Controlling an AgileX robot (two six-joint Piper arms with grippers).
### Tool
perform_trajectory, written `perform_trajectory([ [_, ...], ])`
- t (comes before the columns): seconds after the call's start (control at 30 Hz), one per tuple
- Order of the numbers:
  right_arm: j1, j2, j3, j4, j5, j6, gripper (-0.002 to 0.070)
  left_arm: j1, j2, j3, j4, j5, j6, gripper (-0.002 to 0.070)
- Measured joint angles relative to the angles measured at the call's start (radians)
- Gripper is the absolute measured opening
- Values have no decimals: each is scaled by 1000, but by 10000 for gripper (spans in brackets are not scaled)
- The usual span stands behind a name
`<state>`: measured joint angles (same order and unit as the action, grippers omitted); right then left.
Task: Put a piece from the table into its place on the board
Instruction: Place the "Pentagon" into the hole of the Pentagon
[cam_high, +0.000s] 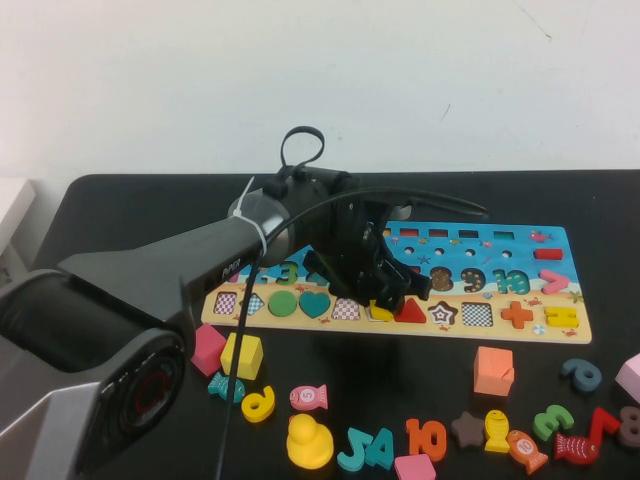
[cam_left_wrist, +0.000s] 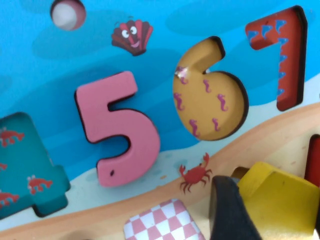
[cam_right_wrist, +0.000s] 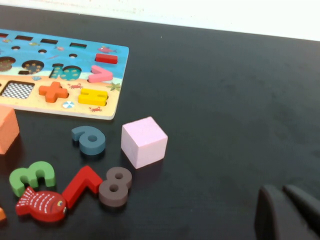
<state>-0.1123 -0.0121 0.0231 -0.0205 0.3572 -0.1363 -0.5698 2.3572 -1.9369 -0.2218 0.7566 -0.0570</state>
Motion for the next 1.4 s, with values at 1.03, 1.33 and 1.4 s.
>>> perform_trajectory([
  [1.03, 0, 0, 0, 0, 0, 0, 18, -6, 0, -8, 42, 21, -15, 310],
  [1.33, 0, 0, 0, 0, 0, 0, 18, -6, 0, -9, 38, 27, 6, 310],
  [1.4, 0, 0, 0, 0, 0, 0, 18, -6, 0, -9, 36, 29, 28, 310],
])
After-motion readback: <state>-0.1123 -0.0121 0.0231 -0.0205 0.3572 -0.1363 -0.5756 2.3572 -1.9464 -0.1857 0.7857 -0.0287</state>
